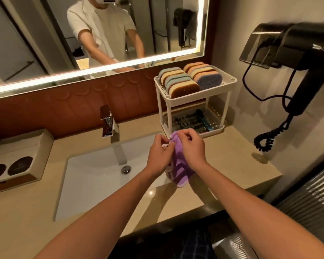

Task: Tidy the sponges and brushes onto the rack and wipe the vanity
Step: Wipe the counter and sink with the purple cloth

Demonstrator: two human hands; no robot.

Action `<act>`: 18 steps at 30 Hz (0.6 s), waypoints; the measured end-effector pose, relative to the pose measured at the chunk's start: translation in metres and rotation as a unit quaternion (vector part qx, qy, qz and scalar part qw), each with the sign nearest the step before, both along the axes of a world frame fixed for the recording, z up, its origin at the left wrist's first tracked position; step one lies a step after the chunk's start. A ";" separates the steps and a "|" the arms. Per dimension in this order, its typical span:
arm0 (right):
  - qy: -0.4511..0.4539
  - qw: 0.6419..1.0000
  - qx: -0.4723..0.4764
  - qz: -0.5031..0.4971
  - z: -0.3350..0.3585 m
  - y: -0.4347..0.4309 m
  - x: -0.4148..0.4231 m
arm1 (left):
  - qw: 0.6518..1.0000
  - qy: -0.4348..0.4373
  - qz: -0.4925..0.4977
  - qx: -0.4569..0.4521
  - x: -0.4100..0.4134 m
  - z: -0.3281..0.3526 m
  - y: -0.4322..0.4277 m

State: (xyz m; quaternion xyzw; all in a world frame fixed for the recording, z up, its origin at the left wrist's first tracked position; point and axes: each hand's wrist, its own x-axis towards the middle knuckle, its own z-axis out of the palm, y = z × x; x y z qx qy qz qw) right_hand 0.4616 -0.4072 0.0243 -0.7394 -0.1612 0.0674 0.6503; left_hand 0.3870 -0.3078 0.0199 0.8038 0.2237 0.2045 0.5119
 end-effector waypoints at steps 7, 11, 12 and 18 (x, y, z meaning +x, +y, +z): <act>0.108 0.989 0.097 -0.029 0.027 0.053 -0.033 | 0.999 -0.047 -0.019 0.010 -0.031 0.016 0.026; 0.191 0.970 0.151 -0.018 0.038 0.093 -0.051 | 0.992 -0.058 0.069 0.093 -0.053 0.008 0.057; 0.191 0.969 0.155 -0.010 0.038 0.099 -0.052 | 0.989 -0.057 0.098 0.098 -0.056 0.009 0.063; 0.183 0.978 0.077 0.067 0.028 0.165 -0.071 | 0.989 -0.072 0.124 0.031 -0.083 0.018 0.155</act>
